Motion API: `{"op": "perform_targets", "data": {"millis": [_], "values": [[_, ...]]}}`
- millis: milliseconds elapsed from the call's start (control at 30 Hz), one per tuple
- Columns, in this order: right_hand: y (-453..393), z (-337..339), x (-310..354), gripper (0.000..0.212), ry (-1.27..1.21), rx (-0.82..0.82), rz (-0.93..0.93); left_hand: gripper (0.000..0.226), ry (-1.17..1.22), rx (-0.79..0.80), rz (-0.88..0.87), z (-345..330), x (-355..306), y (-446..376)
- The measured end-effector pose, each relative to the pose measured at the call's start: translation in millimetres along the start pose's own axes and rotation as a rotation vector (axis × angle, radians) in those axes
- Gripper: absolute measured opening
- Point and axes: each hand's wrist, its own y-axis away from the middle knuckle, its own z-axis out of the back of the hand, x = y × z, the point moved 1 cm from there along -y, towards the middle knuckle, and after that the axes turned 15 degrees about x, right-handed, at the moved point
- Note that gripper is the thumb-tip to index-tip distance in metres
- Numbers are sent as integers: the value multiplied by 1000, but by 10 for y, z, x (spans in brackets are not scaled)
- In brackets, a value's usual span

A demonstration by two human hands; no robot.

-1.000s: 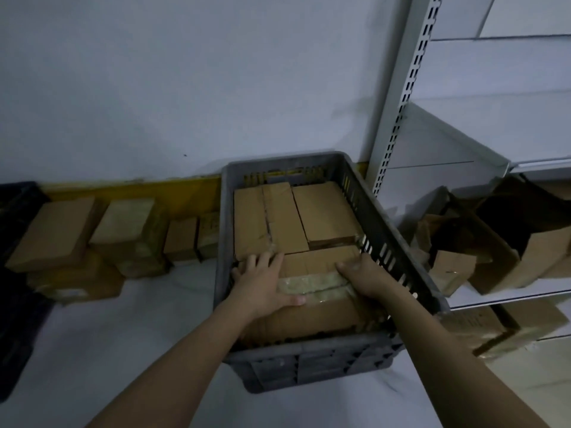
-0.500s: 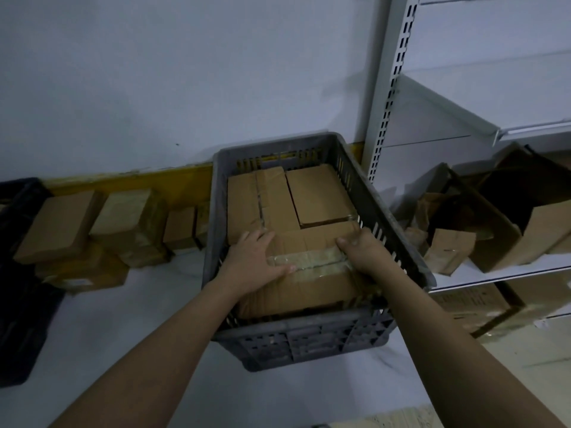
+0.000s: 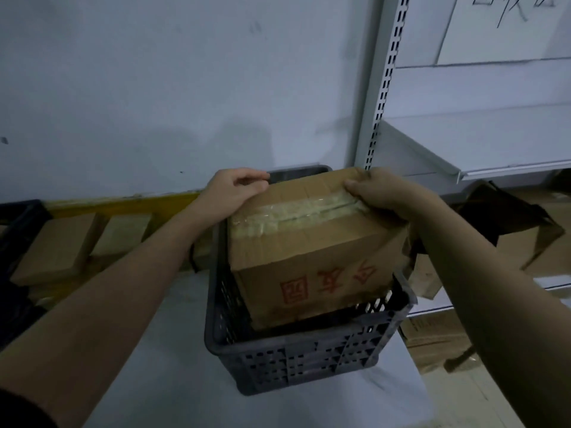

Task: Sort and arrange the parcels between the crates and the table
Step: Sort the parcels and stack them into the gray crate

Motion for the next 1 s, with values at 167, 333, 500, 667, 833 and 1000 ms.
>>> {"op": "perform_targets", "data": {"millis": [167,333,500,667,833,1000], "values": [[31,412,382,65,24,-74,74,23,85,143,89,477,-256,35],[16,604,701,61,21,-152,204,43,89,192,120,785,-543,64],[5,624,912,61,44,-244,322,21,85,3,36,887,-579,106],[-16,444,1029,63,-137,-567,375,21,105,-399,27,984,-439,87],[-29,-205,1082,84,-524,-186,441,14,158,-763,57,887,-295,188],[-193,-713,1167,79,-823,114,614,28,284,-632,55,684,-103,289]]}}
